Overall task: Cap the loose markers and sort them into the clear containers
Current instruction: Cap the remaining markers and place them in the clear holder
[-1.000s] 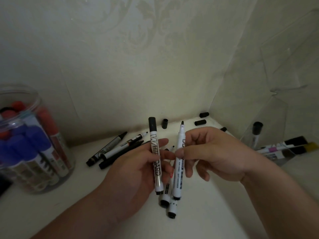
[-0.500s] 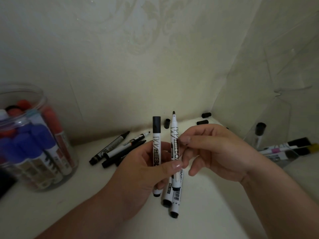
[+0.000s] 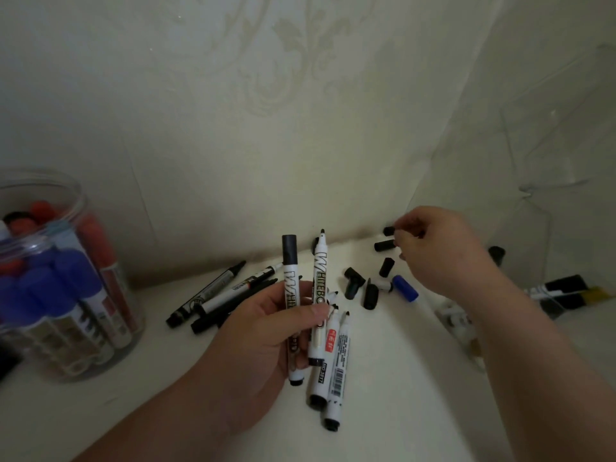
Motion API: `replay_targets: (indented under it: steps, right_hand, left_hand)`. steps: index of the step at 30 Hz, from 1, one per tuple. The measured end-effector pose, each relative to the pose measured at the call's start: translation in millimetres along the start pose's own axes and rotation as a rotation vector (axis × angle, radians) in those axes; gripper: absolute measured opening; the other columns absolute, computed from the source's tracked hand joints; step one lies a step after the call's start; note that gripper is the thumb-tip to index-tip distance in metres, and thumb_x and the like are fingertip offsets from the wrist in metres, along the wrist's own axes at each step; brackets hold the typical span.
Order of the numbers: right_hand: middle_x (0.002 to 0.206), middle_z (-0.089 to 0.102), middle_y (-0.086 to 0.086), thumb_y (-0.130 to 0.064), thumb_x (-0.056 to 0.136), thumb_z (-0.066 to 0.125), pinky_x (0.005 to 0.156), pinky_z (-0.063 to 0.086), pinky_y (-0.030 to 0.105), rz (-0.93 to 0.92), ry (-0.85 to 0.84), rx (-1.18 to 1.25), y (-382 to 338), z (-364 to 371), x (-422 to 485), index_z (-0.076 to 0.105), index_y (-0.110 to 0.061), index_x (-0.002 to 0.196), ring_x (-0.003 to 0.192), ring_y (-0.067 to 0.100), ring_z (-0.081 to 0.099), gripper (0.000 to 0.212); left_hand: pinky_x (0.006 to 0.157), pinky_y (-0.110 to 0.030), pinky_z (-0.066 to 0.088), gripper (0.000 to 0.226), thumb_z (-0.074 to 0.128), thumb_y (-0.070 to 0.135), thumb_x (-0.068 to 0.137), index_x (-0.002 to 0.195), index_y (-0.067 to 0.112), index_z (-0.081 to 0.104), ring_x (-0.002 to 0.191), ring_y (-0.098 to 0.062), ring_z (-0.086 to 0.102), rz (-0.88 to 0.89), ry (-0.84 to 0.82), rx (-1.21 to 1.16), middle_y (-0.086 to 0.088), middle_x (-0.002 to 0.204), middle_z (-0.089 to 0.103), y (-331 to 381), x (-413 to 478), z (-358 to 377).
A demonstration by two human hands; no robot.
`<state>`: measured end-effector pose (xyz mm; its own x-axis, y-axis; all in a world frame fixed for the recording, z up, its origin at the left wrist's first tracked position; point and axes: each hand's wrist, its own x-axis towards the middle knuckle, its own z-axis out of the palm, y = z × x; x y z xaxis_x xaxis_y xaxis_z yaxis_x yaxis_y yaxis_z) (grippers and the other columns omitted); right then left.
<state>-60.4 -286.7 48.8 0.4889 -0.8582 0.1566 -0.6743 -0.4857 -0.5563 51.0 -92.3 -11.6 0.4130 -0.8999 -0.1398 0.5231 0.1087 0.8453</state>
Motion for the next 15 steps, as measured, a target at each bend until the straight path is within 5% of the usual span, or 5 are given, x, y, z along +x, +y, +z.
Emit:
replay_targets:
  steps: [6, 11, 15]
  right_hand:
    - [0.120, 0.062, 0.012, -0.002, 0.090, 0.054, 0.089, 0.053, 0.037, 0.032, -0.200, -0.472, -3, 32, 54, 0.061, -0.010, 0.126, 0.106, 0.030, 0.061, 0.037]
    - [0.084, 0.051, 0.006, -0.023, 0.091, 0.066, 0.077, 0.048, 0.034, 0.053, -0.326, -0.805, -4, 42, 87, 0.062, -0.008, 0.104, 0.089, 0.027, 0.057, 0.020]
    - [0.115, 0.058, 0.011, -0.030, 0.099, 0.057, 0.090, 0.047, 0.033, 0.092, -0.460, -0.896, -7, 43, 98, 0.060, -0.004, 0.127, 0.108, 0.027, 0.059, 0.037]
  left_hand:
    - [0.041, -0.025, 0.037, 0.020, 0.068, 0.007, 0.073, 0.093, 0.003, 0.070, 0.048, -0.016, 0.049, 0.003, 0.061, -0.072, -0.007, 0.063, 0.057, 3, 1, 1]
    - [0.054, -0.032, 0.027, 0.015, 0.068, 0.008, 0.074, 0.089, 0.005, 0.070, 0.054, -0.017, 0.047, -0.007, 0.098, -0.095, -0.009, 0.065, 0.050, 7, 3, -2]
    - [0.048, -0.028, 0.035, 0.009, 0.061, 0.000, 0.086, 0.084, 0.006, 0.068, 0.052, -0.014, 0.049, -0.017, 0.104, -0.115, -0.007, 0.065, 0.052, 8, 3, -1]
